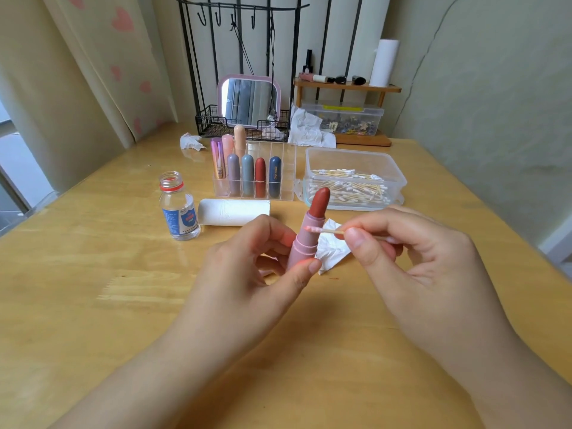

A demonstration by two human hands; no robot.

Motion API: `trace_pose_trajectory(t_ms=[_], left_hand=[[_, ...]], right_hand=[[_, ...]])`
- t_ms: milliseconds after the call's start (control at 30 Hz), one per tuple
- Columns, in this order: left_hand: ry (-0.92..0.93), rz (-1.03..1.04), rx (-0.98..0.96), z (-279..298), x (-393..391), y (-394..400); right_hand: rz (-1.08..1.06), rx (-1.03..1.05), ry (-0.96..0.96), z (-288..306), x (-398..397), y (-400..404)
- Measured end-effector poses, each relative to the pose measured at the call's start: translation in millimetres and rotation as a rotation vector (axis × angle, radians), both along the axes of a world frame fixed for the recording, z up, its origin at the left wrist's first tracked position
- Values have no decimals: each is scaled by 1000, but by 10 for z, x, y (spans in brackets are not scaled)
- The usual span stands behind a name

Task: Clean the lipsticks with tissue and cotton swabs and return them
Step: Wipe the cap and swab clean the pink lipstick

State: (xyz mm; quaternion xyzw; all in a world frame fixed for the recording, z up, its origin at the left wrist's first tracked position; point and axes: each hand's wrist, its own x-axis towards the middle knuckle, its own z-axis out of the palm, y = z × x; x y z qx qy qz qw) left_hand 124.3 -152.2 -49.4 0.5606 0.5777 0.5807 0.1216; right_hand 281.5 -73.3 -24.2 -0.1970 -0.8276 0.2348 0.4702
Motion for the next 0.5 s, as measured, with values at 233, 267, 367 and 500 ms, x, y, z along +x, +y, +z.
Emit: trace_pose_trajectory(t_ms=[233,267,367,500], left_hand=[[0,-11,2,5,11,-3],[1,-14,2,4,13,-5],[1,-23,2,4,17,6],[-2,-53,-2,-6,18,4]], right_hand=[[23,-93,48,21,7,-19],[23,-93,46,21,6,-19],[20,-89,38,24,6,-20],[22,-99,32,29,9,-10]])
